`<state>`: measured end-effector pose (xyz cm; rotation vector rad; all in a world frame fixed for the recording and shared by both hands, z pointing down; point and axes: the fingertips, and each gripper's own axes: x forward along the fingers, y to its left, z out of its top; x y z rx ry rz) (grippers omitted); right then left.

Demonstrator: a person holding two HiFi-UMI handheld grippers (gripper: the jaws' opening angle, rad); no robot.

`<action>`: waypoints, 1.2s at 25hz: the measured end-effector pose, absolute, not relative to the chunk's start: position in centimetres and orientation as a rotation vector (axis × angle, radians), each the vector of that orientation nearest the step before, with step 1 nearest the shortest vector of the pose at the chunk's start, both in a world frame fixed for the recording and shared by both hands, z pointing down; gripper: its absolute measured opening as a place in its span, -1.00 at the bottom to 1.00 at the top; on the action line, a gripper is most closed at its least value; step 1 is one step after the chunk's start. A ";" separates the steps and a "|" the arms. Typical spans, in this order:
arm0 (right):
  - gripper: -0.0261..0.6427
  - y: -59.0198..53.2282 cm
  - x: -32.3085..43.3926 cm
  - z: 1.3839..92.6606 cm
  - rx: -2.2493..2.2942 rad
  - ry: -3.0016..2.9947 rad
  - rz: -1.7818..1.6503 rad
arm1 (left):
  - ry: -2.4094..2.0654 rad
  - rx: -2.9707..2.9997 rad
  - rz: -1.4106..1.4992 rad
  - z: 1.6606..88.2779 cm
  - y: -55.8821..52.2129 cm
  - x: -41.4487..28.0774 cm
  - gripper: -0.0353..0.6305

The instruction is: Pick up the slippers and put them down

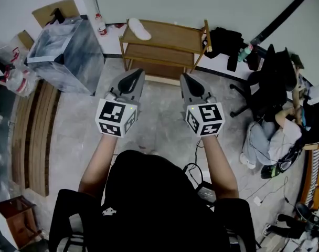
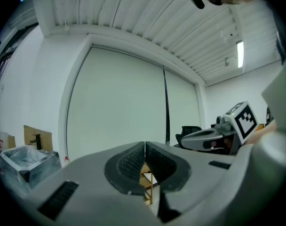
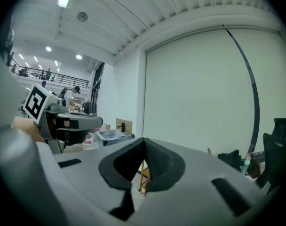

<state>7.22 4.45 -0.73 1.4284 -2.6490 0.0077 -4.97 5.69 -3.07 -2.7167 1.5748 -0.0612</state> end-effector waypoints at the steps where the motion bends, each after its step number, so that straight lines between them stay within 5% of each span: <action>1: -0.94 4.5 7.3 -0.5 1.421 -2.646 0.005 | 1.578 -2.716 -0.065 -2.9 5.7 -4.9 -0.87; 30: -0.94 -13.2 2.9 0.5 1.396 -2.638 0.077 | 1.621 -2.776 -0.052 -1.6 -11.5 -9.7 -0.87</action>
